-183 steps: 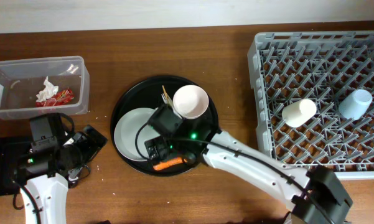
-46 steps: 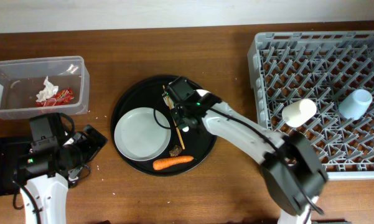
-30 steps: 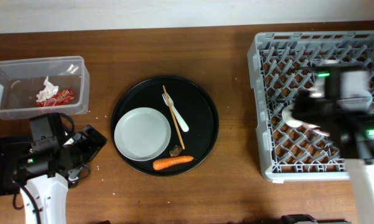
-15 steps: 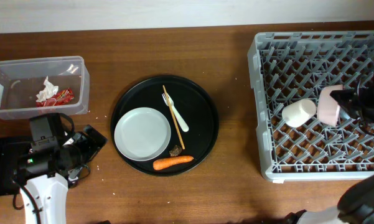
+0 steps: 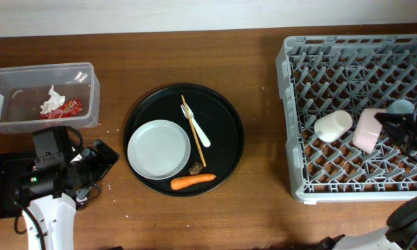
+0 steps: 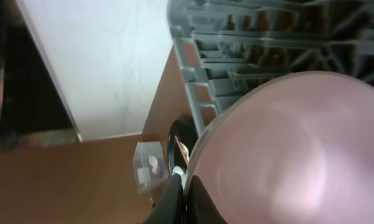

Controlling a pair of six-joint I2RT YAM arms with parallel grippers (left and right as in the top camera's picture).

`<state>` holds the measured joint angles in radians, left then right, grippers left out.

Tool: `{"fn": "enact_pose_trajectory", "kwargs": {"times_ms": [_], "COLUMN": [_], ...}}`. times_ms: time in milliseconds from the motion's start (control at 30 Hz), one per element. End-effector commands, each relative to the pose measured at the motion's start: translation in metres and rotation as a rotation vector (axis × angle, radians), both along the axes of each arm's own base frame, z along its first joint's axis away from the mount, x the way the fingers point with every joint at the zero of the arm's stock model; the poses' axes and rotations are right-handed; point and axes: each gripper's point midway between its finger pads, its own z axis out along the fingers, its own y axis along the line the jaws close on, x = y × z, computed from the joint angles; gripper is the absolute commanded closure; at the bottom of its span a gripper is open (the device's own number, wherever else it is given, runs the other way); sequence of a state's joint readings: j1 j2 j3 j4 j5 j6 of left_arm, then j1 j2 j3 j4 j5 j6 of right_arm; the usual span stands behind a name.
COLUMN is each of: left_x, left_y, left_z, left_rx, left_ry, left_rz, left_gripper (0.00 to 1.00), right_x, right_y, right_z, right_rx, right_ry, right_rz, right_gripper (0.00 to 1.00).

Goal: Sort waste into correct bins and load items into the dishwasher rack
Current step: 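Carry the pink bowl right and set it in the rack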

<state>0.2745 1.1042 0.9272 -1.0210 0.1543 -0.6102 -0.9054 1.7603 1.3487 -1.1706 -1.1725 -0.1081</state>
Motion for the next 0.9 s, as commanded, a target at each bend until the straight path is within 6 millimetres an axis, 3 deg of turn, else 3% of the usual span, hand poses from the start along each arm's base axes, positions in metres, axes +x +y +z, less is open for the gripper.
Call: {"fn": "enact_pose_trajectory", "kwargs": {"times_ms": [0,167,300,367,533,600,633,667,767,867], "left_x": [0.001,0.001,0.001,0.001,0.001,0.001,0.001,0.001,0.001,0.001], "left_y": [0.000,0.000,0.000,0.000,0.000,0.000,0.000,0.000,0.000,0.000], "left_z": [0.002,0.002,0.002,0.002,0.002,0.002,0.002,0.002,0.002,0.002], "left_rx": [-0.006,-0.006,-0.006,-0.006,-0.006,-0.006,-0.006,-0.006,-0.006,-0.006], "left_ry": [-0.008,-0.008,-0.008,-0.008,-0.008,-0.008,-0.008,-0.008,-0.008,-0.008], "left_rz": [0.007,0.007,0.008,0.008,0.008,0.007,0.007,0.007,0.007,0.007], "left_gripper": [0.01,0.01,0.01,0.01,0.01,0.01,0.01,0.01,0.01,0.01], "right_x": [-0.021,-0.036,-0.039,-0.040,-0.053,-0.055,-0.057,-0.060,-0.072,-0.082], "right_y": [-0.016,-0.026,-0.025,-0.027,-0.044,-0.042,-0.039,-0.040,-0.047,-0.037], "right_z": [-0.019,-0.021,-0.015,-0.010,0.000,0.018,0.034,0.040,0.059,0.086], "right_rx": [-0.009,0.023,0.051,0.021,-0.116,-0.142,-0.170,-0.188,-0.289,-0.355], "right_ry": [0.111,0.152,0.164,0.182,0.322,0.301,0.285,0.303,0.356,0.324], "right_rz": [-0.066,-0.116,-0.134,-0.142,-0.220,-0.228,-0.236,-0.257,-0.329,-0.364], "right_gripper": [0.96,0.95,0.83,0.76,0.73,0.60,0.13,0.01,0.01,0.01]}}
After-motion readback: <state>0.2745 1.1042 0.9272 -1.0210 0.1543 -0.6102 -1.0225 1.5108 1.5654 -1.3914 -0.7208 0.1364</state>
